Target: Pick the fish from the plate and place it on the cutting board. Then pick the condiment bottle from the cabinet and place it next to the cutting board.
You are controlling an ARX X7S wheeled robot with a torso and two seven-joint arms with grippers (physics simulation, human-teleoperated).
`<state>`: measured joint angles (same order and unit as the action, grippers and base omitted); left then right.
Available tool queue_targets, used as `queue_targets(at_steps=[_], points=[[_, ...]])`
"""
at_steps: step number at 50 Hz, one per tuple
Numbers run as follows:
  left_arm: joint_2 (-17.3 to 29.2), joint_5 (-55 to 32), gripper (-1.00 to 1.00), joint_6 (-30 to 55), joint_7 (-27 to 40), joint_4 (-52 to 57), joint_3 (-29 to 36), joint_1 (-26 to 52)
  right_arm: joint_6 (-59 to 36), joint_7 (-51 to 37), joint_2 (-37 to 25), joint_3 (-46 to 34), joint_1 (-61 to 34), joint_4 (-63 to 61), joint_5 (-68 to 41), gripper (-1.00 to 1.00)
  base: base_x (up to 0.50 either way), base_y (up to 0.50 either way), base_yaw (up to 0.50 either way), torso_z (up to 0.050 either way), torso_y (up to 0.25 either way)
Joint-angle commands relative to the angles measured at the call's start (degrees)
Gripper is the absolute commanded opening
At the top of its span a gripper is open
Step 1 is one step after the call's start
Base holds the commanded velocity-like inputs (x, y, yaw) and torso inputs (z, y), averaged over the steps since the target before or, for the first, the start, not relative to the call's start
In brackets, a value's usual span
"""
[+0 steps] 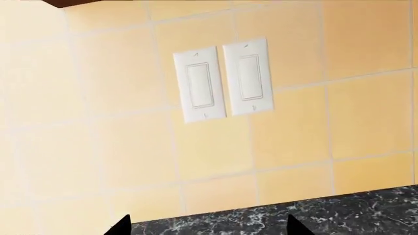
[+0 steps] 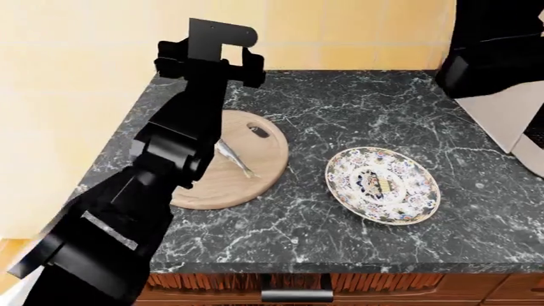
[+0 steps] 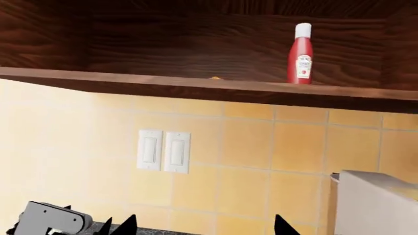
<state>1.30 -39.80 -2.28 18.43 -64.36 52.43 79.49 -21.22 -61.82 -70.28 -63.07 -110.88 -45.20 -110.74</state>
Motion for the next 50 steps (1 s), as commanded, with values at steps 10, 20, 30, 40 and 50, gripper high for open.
queue_targets(at_steps=[10, 20, 30, 40, 50], points=[[-1.28, -4.76, 1.00, -12.07, -4.31, -10.62, 2.73, -0.49, -7.24, -4.19, -5.49, 5.63, -8.54, -5.43, -8.71, 1.00, 0.35, -0.47, 0.00, 0.000, 0.000], [-1.28, -2.72, 1.00, -12.23, -5.06, -10.62, -0.35, -0.86, -10.80, -4.95, -3.13, 6.16, -10.48, -6.13, -10.39, 1.00, 0.46, -0.25, 0.00, 0.000, 0.000], [-1.28, -3.85, 1.00, -12.01, -5.53, -10.62, 0.45, -0.81, -11.92, -4.66, -2.20, 6.58, -10.53, -5.77, -10.14, 1.00, 0.50, -0.02, 0.00, 0.000, 0.000], [-1.28, -4.08, 1.00, -11.71, -5.60, -10.62, 0.95, -0.76, -13.35, -4.59, -1.81, 7.58, -11.75, -4.82, -11.15, 1.00, 0.50, -0.02, 0.00, 0.000, 0.001], [-1.28, -4.66, 1.00, -11.77, -5.67, -10.62, 1.25, -0.75, -11.78, -4.15, -2.13, 8.09, -10.18, -4.92, -10.64, 1.00, 0.50, -0.02, 0.00, 0.000, 0.000]])
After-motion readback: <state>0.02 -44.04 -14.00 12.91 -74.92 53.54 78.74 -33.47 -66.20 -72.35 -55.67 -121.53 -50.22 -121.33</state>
